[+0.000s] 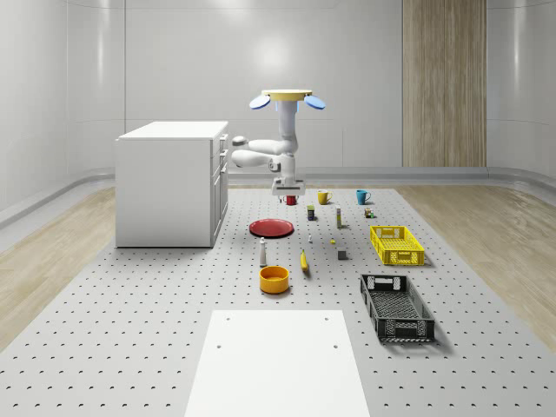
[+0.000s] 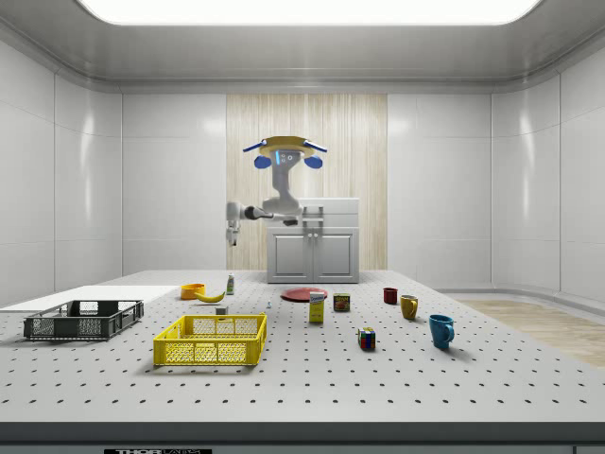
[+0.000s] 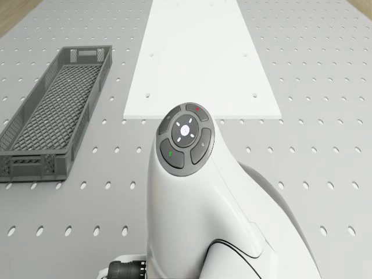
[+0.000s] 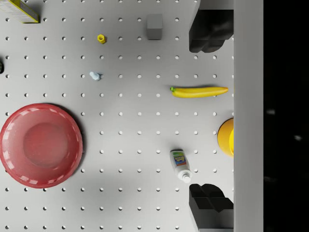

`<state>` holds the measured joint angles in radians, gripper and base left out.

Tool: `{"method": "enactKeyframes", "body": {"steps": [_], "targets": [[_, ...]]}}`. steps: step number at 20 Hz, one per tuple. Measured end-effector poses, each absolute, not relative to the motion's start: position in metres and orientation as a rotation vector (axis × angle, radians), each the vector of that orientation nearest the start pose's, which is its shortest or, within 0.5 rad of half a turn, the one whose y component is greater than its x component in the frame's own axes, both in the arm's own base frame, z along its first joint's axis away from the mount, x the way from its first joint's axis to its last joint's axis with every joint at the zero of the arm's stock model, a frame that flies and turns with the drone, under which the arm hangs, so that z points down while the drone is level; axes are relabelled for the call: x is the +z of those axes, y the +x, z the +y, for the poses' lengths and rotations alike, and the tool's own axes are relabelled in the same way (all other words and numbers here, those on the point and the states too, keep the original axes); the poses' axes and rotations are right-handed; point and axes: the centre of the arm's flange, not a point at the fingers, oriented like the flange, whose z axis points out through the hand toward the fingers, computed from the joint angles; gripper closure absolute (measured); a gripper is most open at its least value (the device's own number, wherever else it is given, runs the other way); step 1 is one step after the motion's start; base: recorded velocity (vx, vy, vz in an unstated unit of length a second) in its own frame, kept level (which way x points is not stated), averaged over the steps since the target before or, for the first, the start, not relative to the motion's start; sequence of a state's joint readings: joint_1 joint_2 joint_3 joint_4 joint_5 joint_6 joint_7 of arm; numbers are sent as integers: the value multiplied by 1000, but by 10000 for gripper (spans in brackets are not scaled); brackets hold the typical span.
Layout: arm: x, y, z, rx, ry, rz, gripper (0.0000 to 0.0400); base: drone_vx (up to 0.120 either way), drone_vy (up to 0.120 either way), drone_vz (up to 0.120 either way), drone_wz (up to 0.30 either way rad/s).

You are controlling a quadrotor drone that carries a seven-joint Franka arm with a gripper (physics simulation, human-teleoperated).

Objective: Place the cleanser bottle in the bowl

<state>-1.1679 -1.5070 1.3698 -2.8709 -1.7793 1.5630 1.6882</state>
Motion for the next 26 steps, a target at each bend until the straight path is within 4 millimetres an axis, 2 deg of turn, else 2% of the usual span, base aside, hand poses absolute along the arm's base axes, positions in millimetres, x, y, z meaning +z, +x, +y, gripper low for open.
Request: {"method": "enactKeyframes", "body": {"steps": [7,11,23,26], "targets": [[491,307,0,785,1,-2,0,6,-23,-120,0],[491,307,6,785,1,-2,0,0,0,-10,0],[491,307,60,786,1,-2,0,0,0,0,0],[491,307,75,786,1,-2,0,0,0,-107,0]]}}
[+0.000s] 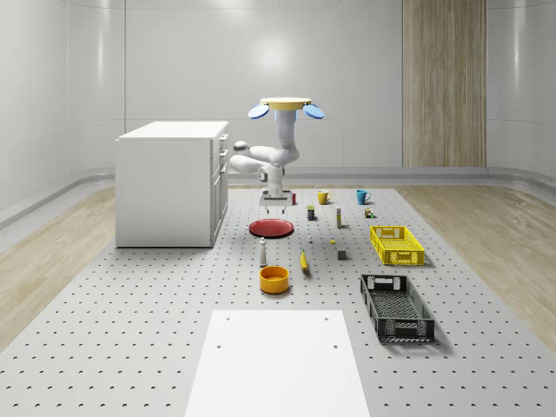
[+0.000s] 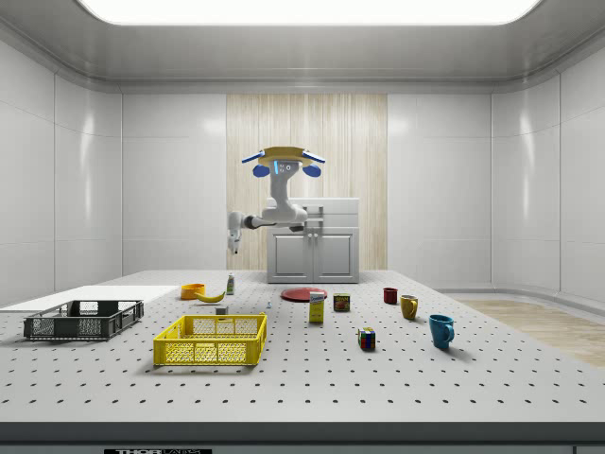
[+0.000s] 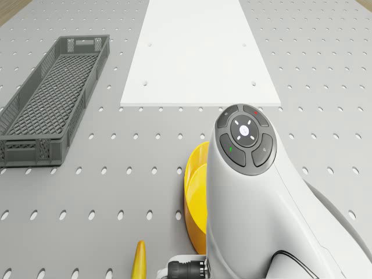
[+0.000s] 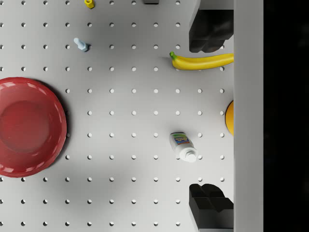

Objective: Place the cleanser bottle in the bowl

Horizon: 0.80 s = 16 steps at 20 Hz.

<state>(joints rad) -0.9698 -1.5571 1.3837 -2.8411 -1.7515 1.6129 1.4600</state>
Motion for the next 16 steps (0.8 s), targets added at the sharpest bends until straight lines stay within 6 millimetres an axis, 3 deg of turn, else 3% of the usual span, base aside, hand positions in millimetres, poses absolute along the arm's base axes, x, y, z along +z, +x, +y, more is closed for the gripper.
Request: {"method": "enactKeyframes", "body": {"steps": [6,16], "targets": [[491,307,97,786,1,-2,0,0,0,-120,0],[492,322,125,786,2,-2,0,0,0,-4,0]]}}
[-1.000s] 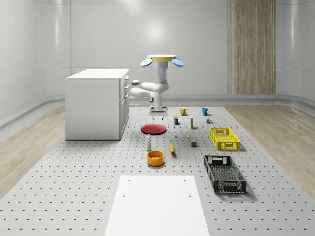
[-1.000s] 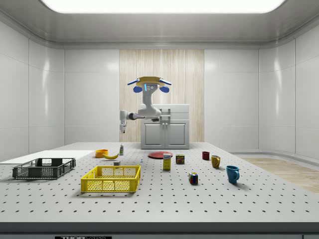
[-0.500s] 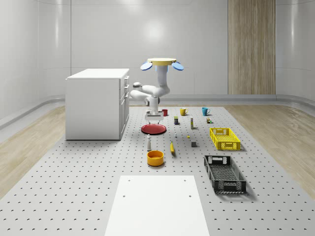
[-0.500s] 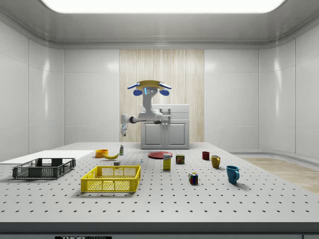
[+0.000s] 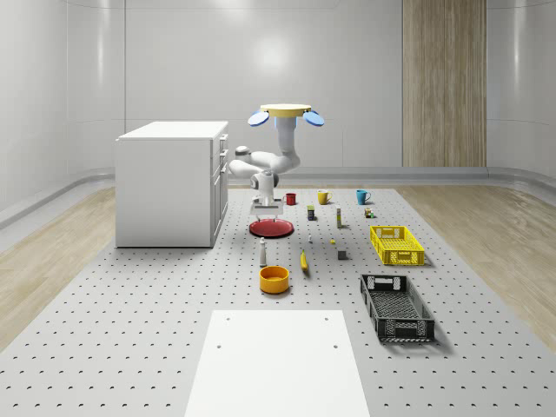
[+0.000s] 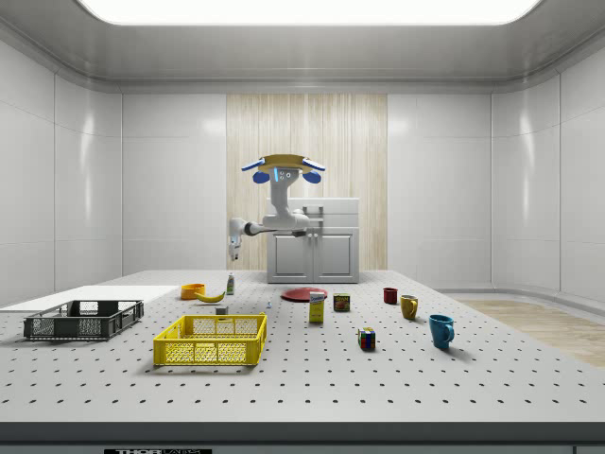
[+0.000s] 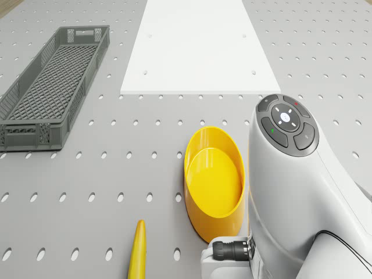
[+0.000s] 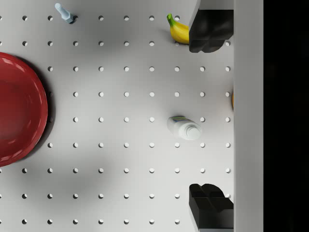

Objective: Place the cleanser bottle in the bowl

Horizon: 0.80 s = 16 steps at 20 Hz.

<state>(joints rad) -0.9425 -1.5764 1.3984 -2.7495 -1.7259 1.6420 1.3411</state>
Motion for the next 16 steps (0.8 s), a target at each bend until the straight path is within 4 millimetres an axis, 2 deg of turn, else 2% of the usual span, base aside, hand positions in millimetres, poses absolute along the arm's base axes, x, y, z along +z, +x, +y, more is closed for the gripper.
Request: {"method": "enactKeyframes", "body": {"steps": [11,16], "targets": [[532,331,130,786,2,-2,0,0,0,0,0],[544,332,141,786,2,-2,0,0,0,0,0]]}}
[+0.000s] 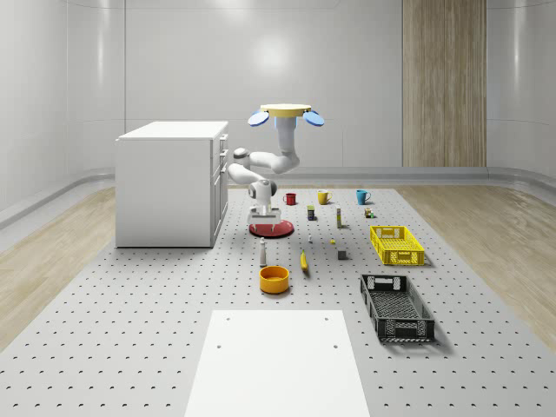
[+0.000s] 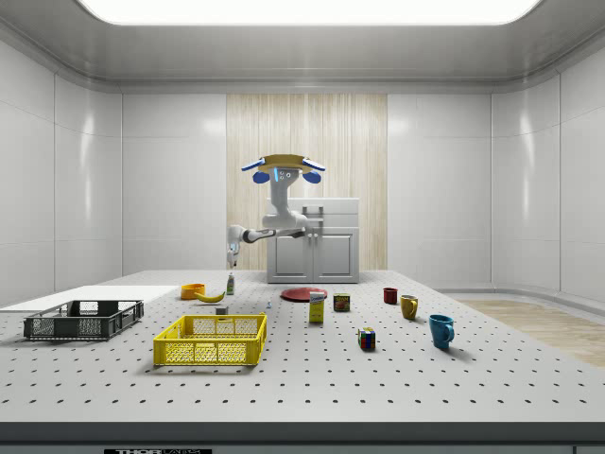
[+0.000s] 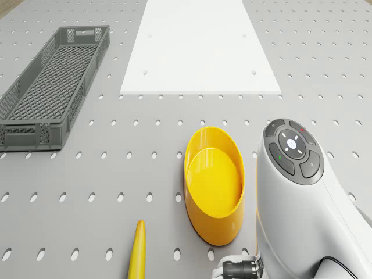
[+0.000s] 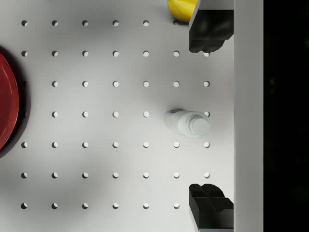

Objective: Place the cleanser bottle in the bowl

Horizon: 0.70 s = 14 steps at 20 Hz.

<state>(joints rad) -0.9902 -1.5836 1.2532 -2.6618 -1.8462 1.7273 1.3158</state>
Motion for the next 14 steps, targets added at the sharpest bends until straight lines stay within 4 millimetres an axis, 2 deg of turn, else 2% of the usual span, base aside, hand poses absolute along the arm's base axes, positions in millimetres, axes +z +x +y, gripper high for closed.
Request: {"method": "enactKeyframes", "body": {"steps": [14], "targets": [[583,337,151,786,2,-2,0,0,0,0,0]]}}
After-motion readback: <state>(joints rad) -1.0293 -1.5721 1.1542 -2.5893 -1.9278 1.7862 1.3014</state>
